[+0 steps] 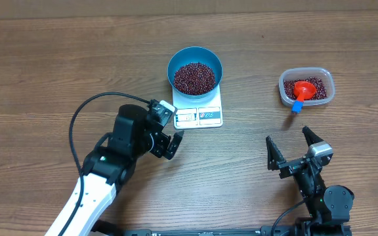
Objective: Scoop item into bowl and weigh 150g on scale
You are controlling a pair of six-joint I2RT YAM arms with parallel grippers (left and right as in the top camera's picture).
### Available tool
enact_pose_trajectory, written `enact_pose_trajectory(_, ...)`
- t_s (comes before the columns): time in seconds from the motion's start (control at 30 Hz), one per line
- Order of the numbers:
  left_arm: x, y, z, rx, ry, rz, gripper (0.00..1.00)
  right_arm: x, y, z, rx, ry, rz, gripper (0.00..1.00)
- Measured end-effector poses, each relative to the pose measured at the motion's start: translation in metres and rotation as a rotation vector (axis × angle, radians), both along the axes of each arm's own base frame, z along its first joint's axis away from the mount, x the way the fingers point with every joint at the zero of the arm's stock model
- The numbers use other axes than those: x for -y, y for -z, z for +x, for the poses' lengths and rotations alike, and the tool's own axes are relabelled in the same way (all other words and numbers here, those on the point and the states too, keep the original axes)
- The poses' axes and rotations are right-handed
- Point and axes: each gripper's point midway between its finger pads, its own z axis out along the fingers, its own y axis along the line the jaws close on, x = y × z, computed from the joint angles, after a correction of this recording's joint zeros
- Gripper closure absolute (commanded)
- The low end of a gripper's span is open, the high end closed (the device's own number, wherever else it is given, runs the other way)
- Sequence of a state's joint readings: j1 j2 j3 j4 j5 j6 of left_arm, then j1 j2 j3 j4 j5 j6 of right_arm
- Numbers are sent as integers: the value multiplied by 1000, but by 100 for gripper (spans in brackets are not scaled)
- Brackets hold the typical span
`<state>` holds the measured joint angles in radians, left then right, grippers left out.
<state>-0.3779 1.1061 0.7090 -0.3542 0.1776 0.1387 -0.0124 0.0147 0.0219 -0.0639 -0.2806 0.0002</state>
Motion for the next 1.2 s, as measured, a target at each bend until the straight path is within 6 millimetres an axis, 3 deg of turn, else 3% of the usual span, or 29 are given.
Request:
enact_pose_trajectory(0.1,-7,-27,5,103,-31,-16,0,0,0,0,0,0,-1,0)
enact_pose_trajectory(0.27,-35,-96,18,348,-132,-89,0,0,0,0,0,0,0,0)
enact_pose_trajectory(0.47,-74,-138,17,527,-229,-135,1,0,0,0,1,0,-1,0)
enact_pose_trajectory(0.83,-108,-158,-20,815,-290,-158,0,0,0,0,1,-1,0,0)
enact_pose_trajectory(1.2,-113,-126,-41,888,-276,-79,0,0,0,0,0,0,0,0)
